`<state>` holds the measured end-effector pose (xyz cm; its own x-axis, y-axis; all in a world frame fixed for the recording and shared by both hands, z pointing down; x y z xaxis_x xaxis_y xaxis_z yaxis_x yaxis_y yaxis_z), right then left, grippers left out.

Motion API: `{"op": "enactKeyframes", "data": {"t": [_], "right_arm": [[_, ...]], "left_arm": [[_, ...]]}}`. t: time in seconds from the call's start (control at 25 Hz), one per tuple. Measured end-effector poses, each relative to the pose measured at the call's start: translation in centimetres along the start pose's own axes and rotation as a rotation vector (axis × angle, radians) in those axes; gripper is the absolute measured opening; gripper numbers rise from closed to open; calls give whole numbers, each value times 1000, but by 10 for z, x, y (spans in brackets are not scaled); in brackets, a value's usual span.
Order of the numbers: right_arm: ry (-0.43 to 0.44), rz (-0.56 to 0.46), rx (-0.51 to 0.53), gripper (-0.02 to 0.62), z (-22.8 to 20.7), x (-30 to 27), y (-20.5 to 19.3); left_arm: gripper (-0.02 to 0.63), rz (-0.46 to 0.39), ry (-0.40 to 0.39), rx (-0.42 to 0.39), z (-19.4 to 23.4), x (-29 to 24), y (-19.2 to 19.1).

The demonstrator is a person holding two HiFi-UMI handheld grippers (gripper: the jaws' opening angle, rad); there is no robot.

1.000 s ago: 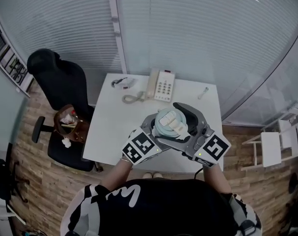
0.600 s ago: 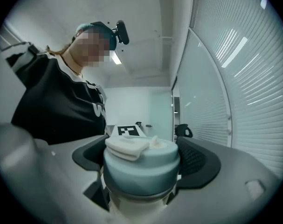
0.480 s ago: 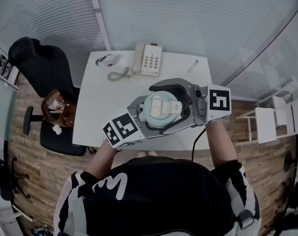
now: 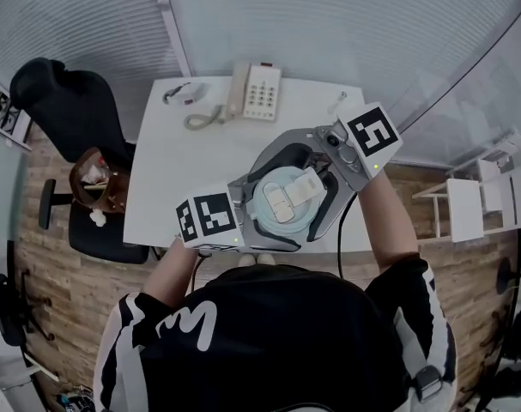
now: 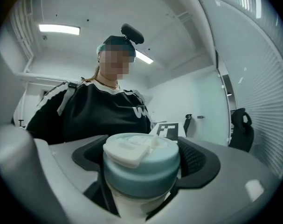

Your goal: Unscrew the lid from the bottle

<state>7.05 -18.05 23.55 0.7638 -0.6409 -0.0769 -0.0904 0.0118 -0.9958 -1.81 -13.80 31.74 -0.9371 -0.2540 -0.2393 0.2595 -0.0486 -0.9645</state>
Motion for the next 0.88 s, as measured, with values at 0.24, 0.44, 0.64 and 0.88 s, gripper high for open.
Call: {"op": "enactKeyframes", "data": {"t": [0.24,0.44,0.64,0.88], "right_arm": [[206,0,-32,456,-6,-7,-1],[-11,-89,-12,469,-9,3,3],[-519,-232,93,469,2,21,9],[-1102,-373,44,466,27,-8,5]], "left_arm": [[449,-22,-66,1,-7,-8,0],[448,-70,39,16,-6,10,-2],[448,-113,260,50,8,40,-5],[448,-109,580,59,21,62,-10]]}}
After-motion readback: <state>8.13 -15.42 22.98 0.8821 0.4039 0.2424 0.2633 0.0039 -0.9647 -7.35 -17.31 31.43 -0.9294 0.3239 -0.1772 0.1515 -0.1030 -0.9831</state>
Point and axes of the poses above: the fingertips, and each gripper's own axes: x backward along the fingers, z to its left, y out of its top, the point moved 10 cm from there along x, backward along the fingers, and after that the axes turned 8 degrees about -y, right-handed, at the moved point
